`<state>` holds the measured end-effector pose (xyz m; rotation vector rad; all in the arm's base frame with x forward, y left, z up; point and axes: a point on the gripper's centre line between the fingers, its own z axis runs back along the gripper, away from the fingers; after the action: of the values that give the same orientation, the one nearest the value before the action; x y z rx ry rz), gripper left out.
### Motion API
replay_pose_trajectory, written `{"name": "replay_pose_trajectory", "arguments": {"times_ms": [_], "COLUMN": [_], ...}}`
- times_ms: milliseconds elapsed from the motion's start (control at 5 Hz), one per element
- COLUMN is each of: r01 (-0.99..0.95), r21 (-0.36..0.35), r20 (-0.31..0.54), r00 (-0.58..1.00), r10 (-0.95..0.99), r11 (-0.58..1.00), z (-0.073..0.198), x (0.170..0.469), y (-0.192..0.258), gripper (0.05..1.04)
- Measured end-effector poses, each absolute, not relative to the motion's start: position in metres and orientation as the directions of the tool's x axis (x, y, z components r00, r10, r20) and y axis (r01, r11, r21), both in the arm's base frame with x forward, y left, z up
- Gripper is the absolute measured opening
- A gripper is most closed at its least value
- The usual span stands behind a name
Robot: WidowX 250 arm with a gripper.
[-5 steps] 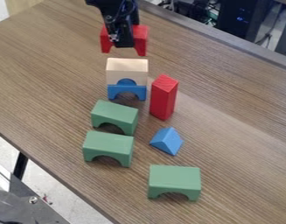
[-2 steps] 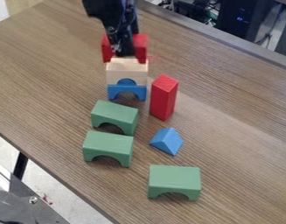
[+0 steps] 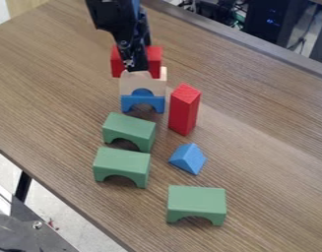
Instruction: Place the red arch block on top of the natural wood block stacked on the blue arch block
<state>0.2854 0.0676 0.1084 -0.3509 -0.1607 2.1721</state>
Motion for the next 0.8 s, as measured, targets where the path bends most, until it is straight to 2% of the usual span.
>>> {"name": "replay_pose_trajectory", "arguments": {"times_ms": [800], "r01": [-0.763], "r21": [-0.242], "r20": [-0.199], "r00": [-0.565], "r10": [0.8], "r11": [-0.599], "z": [0.109], "x": [0.2915], "y": [0.0653], "gripper": [0.565]}}
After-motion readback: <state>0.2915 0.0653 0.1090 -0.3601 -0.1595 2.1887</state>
